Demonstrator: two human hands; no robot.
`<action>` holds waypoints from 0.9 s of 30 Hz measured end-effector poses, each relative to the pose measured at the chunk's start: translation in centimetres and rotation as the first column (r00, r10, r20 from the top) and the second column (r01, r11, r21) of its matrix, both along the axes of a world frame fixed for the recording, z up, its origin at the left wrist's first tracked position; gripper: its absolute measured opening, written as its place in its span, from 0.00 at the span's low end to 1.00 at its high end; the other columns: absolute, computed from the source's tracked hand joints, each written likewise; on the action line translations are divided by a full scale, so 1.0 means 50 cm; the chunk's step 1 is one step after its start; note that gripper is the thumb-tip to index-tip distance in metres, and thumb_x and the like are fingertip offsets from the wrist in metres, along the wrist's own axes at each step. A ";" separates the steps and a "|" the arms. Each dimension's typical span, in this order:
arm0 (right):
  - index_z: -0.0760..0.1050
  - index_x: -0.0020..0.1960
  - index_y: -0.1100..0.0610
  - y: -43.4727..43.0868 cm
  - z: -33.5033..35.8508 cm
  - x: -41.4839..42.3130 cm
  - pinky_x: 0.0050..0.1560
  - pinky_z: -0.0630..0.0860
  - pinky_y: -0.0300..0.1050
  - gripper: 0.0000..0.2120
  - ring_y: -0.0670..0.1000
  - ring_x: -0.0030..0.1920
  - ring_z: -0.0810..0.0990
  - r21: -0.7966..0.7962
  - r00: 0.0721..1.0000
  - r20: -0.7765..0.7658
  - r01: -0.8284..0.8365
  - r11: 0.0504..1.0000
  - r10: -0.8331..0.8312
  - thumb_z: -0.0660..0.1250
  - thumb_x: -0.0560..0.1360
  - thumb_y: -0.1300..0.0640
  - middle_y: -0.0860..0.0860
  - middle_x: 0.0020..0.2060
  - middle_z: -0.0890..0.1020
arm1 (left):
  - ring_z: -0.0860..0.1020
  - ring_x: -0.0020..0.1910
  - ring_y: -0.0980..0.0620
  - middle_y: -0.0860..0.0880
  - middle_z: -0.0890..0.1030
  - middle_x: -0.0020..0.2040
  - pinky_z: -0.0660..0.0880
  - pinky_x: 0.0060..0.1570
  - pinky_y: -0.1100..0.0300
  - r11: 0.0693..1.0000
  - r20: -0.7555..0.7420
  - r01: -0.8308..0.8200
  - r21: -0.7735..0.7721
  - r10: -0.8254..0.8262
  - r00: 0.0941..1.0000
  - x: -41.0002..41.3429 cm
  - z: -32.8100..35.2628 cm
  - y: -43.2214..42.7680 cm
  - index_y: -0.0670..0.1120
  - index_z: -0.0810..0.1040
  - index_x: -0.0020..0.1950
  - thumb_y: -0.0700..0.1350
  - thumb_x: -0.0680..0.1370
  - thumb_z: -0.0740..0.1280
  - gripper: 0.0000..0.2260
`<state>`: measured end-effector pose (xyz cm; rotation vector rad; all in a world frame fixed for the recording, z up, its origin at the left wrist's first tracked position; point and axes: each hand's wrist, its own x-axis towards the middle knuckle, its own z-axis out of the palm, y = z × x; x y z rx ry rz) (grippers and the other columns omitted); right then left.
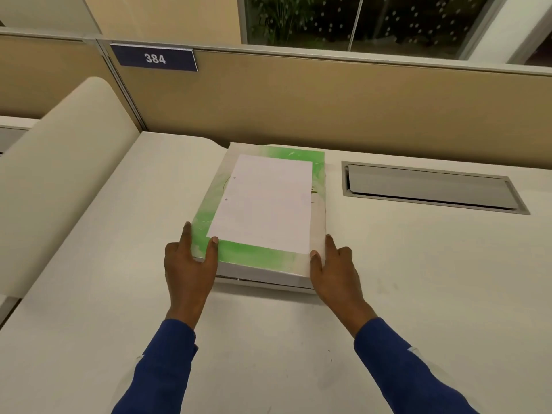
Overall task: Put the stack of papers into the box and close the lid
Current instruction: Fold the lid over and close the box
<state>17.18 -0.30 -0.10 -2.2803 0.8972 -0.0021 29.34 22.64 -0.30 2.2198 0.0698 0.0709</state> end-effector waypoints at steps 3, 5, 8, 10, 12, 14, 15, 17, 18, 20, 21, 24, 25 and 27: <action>0.45 0.83 0.52 0.003 -0.007 -0.004 0.59 0.75 0.53 0.32 0.59 0.63 0.74 -0.001 0.999 -0.048 -0.019 1.000 0.019 0.52 0.84 0.43 0.59 0.66 0.71 | 0.76 0.55 0.42 0.44 0.76 0.51 0.76 0.56 0.47 0.999 0.004 0.010 0.052 -0.010 1.000 -0.015 -0.012 0.001 0.48 0.65 0.81 0.57 0.80 0.68 0.32; 0.43 0.83 0.53 0.004 -0.013 -0.008 0.61 0.76 0.54 0.32 0.59 0.64 0.74 0.029 0.996 -0.086 -0.033 0.999 0.035 0.52 0.85 0.44 0.59 0.67 0.71 | 0.76 0.55 0.38 0.41 0.78 0.52 0.76 0.58 0.43 0.991 0.017 0.010 0.135 -0.012 1.000 -0.025 -0.019 0.001 0.48 0.66 0.80 0.57 0.80 0.68 0.31; 0.40 0.83 0.57 0.017 -0.024 -0.023 0.62 0.76 0.52 0.34 0.59 0.64 0.75 0.041 0.987 -0.142 -0.072 0.997 0.077 0.53 0.85 0.46 0.59 0.72 0.67 | 0.77 0.56 0.39 0.41 0.77 0.58 0.77 0.58 0.44 0.992 -0.006 0.022 0.121 -0.021 1.000 -0.037 -0.029 0.002 0.50 0.64 0.81 0.56 0.80 0.68 0.32; 0.39 0.83 0.56 0.029 -0.032 -0.035 0.59 0.77 0.51 0.34 0.58 0.61 0.76 0.007 0.989 -0.116 -0.093 0.996 0.093 0.53 0.85 0.46 0.58 0.69 0.68 | 0.78 0.56 0.40 0.42 0.75 0.59 0.78 0.56 0.47 0.995 -0.022 0.040 0.090 -0.038 0.999 -0.042 -0.034 0.002 0.52 0.60 0.83 0.56 0.81 0.67 0.33; 0.38 0.83 0.55 0.037 -0.038 -0.041 0.56 0.77 0.49 0.35 0.57 0.59 0.76 -0.029 0.991 -0.094 -0.103 0.994 0.100 0.53 0.85 0.46 0.58 0.66 0.70 | 0.77 0.55 0.40 0.41 0.74 0.58 0.77 0.55 0.46 0.990 -0.020 0.067 0.124 -0.065 0.998 -0.043 -0.042 0.000 0.55 0.58 0.83 0.55 0.82 0.66 0.32; 0.38 0.83 0.54 0.040 -0.042 -0.041 0.55 0.78 0.49 0.35 0.56 0.58 0.76 -0.062 0.991 -0.091 -0.107 0.992 0.101 0.53 0.84 0.45 0.57 0.65 0.70 | 0.75 0.58 0.37 0.38 0.74 0.58 0.76 0.58 0.43 0.977 -0.045 0.089 0.194 -0.082 0.996 -0.040 -0.050 0.000 0.55 0.59 0.83 0.54 0.82 0.64 0.30; 0.37 0.83 0.53 0.040 -0.043 -0.040 0.55 0.78 0.48 0.35 0.56 0.58 0.76 -0.075 0.990 -0.095 -0.110 0.991 0.103 0.53 0.84 0.45 0.57 0.64 0.70 | 0.74 0.59 0.36 0.38 0.74 0.58 0.75 0.59 0.43 0.968 -0.068 0.102 0.229 -0.088 0.994 -0.038 -0.054 0.000 0.55 0.59 0.83 0.54 0.83 0.63 0.29; 0.37 0.83 0.53 0.041 -0.046 -0.039 0.54 0.78 0.47 0.36 0.55 0.57 0.76 -0.098 0.988 -0.101 -0.125 0.987 0.115 0.53 0.84 0.44 0.57 0.64 0.70 | 0.73 0.59 0.35 0.38 0.74 0.57 0.74 0.59 0.43 0.948 -0.106 0.129 0.290 -0.102 0.989 -0.031 -0.061 0.002 0.54 0.60 0.83 0.55 0.83 0.62 0.28; 0.38 0.83 0.54 0.040 -0.046 -0.037 0.53 0.79 0.47 0.36 0.55 0.57 0.76 -0.107 0.987 -0.105 -0.133 0.985 0.122 0.53 0.84 0.44 0.57 0.64 0.70 | 0.72 0.59 0.35 0.38 0.74 0.56 0.74 0.59 0.44 0.939 -0.115 0.142 0.314 -0.110 0.987 -0.027 -0.062 0.003 0.53 0.60 0.83 0.55 0.83 0.61 0.28; 0.38 0.83 0.54 0.037 -0.047 -0.034 0.53 0.79 0.48 0.36 0.56 0.57 0.77 -0.118 0.984 -0.121 -0.144 0.983 0.130 0.53 0.84 0.43 0.58 0.65 0.70 | 0.72 0.58 0.35 0.38 0.74 0.53 0.73 0.58 0.44 0.922 -0.124 0.163 0.353 -0.127 0.984 -0.017 -0.064 0.005 0.52 0.61 0.82 0.56 0.83 0.61 0.28; 0.38 0.83 0.54 0.036 -0.047 -0.033 0.53 0.79 0.48 0.36 0.56 0.57 0.77 -0.122 0.983 -0.128 -0.150 0.981 0.134 0.53 0.84 0.43 0.58 0.65 0.70 | 0.73 0.58 0.36 0.38 0.74 0.53 0.73 0.58 0.44 0.915 -0.127 0.172 0.366 -0.134 0.983 -0.013 -0.065 0.005 0.51 0.61 0.82 0.56 0.83 0.61 0.28; 0.38 0.83 0.54 0.032 -0.047 -0.026 0.52 0.78 0.48 0.37 0.56 0.57 0.77 -0.139 0.978 -0.151 -0.164 0.977 0.142 0.53 0.84 0.42 0.58 0.66 0.70 | 0.73 0.57 0.37 0.38 0.74 0.52 0.74 0.58 0.45 0.895 -0.143 0.195 0.401 -0.149 0.979 0.001 -0.064 0.005 0.50 0.61 0.83 0.57 0.83 0.60 0.29; 0.38 0.83 0.54 0.030 -0.048 -0.023 0.52 0.78 0.48 0.37 0.57 0.58 0.77 -0.144 0.977 -0.156 -0.167 0.975 0.144 0.53 0.84 0.42 0.58 0.66 0.70 | 0.73 0.58 0.37 0.38 0.75 0.53 0.74 0.58 0.45 0.888 -0.152 0.204 0.413 -0.154 0.976 0.004 -0.064 0.005 0.50 0.60 0.83 0.57 0.83 0.60 0.29; 0.38 0.83 0.55 0.026 -0.046 -0.016 0.52 0.78 0.49 0.37 0.57 0.58 0.78 -0.148 0.974 -0.173 -0.172 0.974 0.146 0.53 0.83 0.42 0.58 0.66 0.70 | 0.73 0.58 0.37 0.38 0.75 0.54 0.74 0.58 0.45 0.878 -0.154 0.219 0.426 -0.167 0.974 0.009 -0.063 0.003 0.50 0.60 0.83 0.57 0.83 0.59 0.29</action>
